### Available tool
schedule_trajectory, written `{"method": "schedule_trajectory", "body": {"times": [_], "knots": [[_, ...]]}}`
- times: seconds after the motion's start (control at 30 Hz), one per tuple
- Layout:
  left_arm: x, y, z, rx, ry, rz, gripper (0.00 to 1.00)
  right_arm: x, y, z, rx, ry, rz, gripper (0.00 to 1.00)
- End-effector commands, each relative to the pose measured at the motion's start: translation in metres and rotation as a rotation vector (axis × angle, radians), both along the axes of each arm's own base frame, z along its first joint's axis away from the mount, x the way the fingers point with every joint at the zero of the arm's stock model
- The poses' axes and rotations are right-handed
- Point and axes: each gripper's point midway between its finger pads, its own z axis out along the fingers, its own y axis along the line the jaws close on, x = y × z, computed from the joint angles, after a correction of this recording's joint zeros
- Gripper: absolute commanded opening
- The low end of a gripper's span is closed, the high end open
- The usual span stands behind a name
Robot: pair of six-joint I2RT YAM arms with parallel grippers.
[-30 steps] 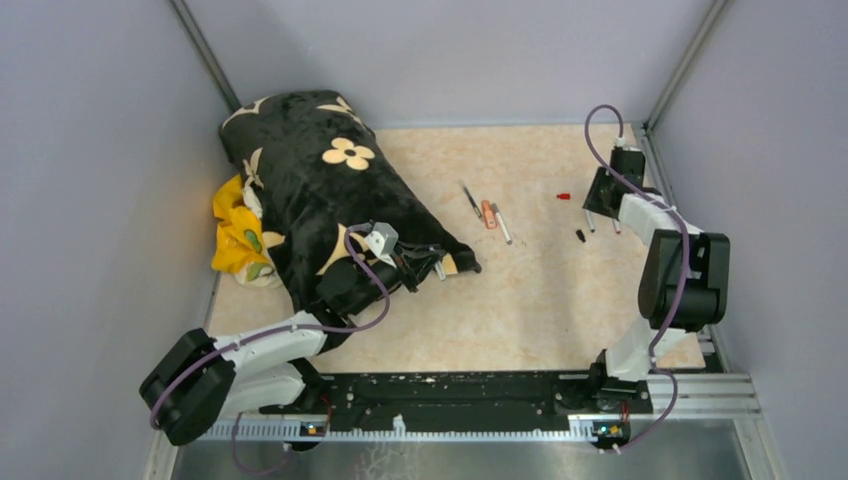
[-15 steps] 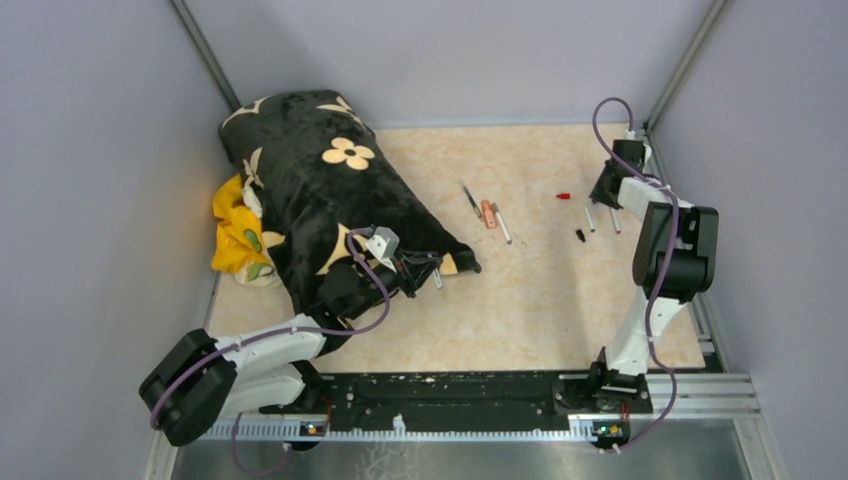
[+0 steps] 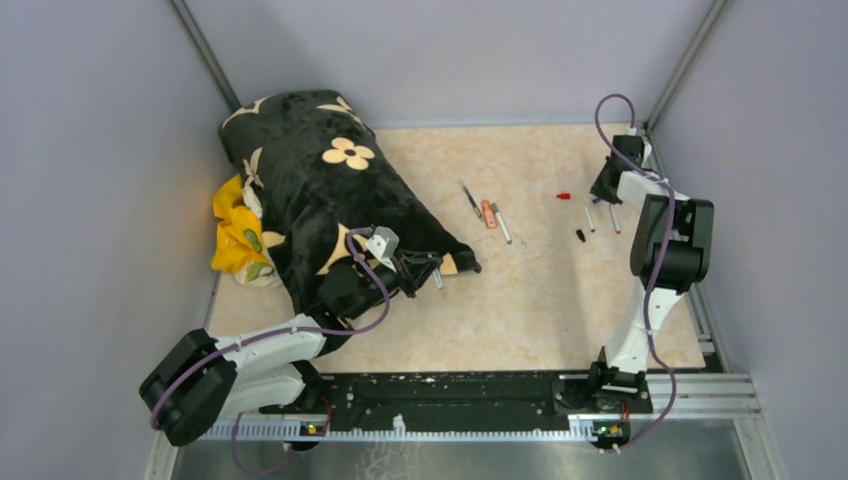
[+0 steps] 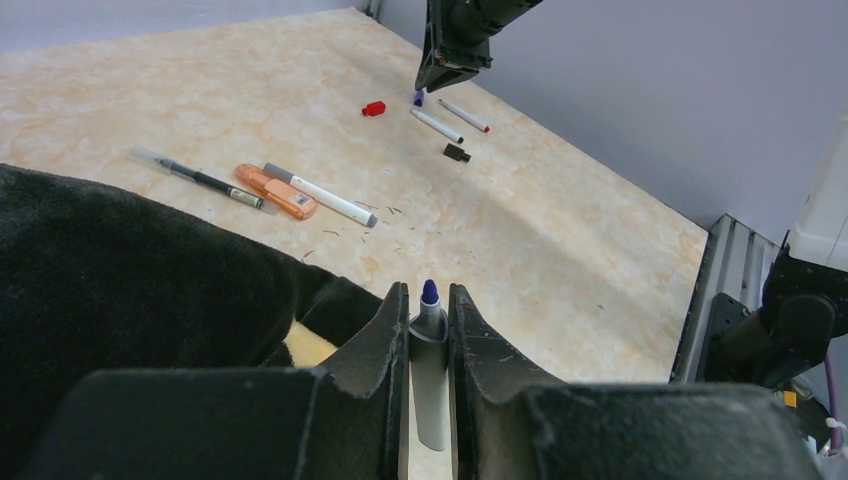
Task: Insert the pens into the pen caps
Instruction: Move the pen cap to the center of the board.
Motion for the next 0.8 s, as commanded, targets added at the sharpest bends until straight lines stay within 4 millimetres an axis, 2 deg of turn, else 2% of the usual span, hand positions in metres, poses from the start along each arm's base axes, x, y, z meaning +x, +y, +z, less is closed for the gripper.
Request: {"method": "schedule_trajectory", "body": {"times": [0.0, 0.27, 0.77], "knots": [[-0.002, 0.001, -0.003, -0.001, 0.008, -0.008, 0.0, 0.01, -0.005, 0.011, 0.035, -0.028, -0.029, 0.2], [-0.003, 0.0, -0.003, 0.0, 0.012, -0.013, 0.0, 0.006, 0.007, 0.009, 0.117, -0.031, -0.017, 0.21], [-0.002, -0.003, -0.002, 0.005, 0.023, -0.022, 0.0, 0.011, -0.01, 0.013, 0.066, -0.03, -0.086, 0.36]]}}
